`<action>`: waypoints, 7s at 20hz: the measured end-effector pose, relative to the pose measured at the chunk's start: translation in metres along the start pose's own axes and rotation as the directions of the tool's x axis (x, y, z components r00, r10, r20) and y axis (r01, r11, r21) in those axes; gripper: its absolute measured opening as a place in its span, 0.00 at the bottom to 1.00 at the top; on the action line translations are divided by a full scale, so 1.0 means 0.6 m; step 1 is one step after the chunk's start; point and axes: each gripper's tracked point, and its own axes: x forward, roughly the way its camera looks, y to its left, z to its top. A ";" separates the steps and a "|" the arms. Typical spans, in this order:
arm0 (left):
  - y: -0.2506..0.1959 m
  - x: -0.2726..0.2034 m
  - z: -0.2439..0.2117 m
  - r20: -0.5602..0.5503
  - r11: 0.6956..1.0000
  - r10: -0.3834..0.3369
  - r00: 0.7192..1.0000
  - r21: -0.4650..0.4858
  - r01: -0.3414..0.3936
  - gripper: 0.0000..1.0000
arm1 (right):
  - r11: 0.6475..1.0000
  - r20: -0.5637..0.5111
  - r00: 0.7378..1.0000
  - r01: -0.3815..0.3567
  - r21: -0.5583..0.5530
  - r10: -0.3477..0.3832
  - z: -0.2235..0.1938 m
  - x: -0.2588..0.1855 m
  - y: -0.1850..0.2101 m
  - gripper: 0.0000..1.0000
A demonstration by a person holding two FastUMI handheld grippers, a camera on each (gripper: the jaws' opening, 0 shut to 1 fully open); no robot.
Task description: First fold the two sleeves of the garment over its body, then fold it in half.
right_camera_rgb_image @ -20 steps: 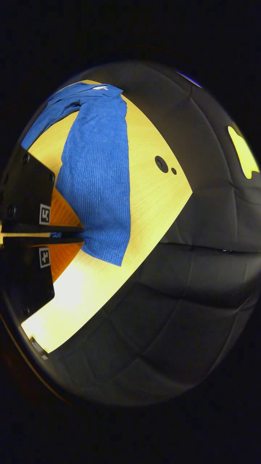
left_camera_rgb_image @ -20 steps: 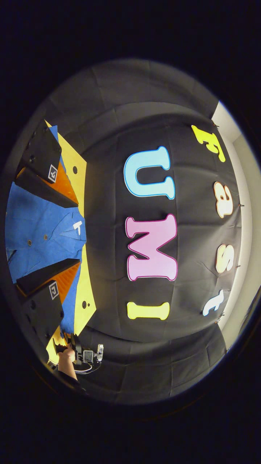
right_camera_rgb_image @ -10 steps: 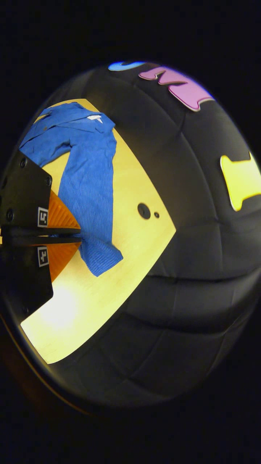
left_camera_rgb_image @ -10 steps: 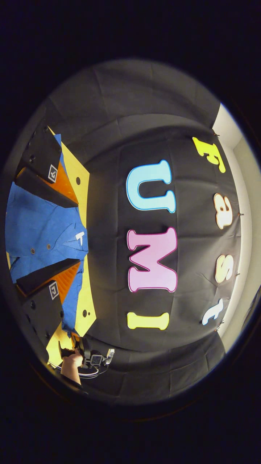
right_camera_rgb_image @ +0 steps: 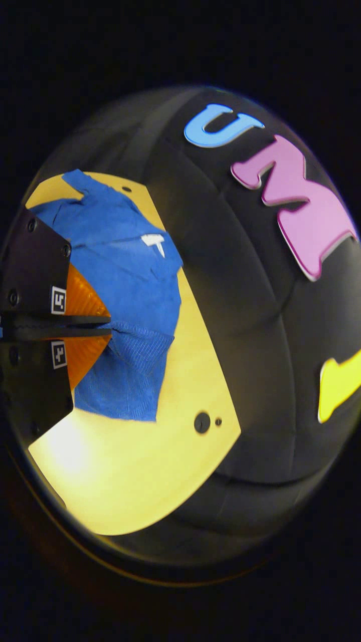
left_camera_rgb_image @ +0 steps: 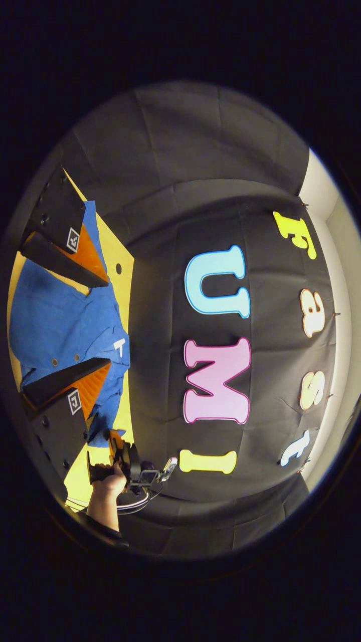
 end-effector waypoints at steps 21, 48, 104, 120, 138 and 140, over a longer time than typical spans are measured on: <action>0.281 0.064 -0.140 -0.075 0.952 0.172 0.982 -0.245 -0.185 0.81 | 0.947 -0.161 0.961 -0.255 -0.193 0.226 -0.236 0.230 0.485 0.12; 0.602 0.359 -0.428 -0.607 0.851 0.319 0.728 -0.155 -0.503 0.84 | 0.841 0.547 0.794 0.086 -0.534 0.266 -0.066 -0.160 0.113 0.98; 0.013 0.227 -0.266 -0.443 0.961 -0.275 0.854 -0.114 0.250 0.80 | 0.932 0.156 0.956 0.279 -0.230 -0.248 -0.321 -0.205 -0.196 0.98; 0.104 0.055 -0.459 -0.701 0.996 -0.093 0.707 -0.077 0.054 0.85 | 0.920 0.084 0.943 0.333 -0.206 -0.323 -0.380 -0.217 -0.222 0.96; -0.005 0.096 -0.435 -0.657 0.956 -0.275 0.702 -0.263 0.128 0.02 | 0.939 0.023 0.983 0.183 -0.291 -0.184 -0.393 -0.199 -0.144 0.05; -0.011 0.104 -0.405 -0.618 0.949 -0.295 0.728 -0.279 0.148 0.02 | 0.957 0.046 0.989 0.148 -0.248 -0.141 -0.367 -0.198 -0.115 0.05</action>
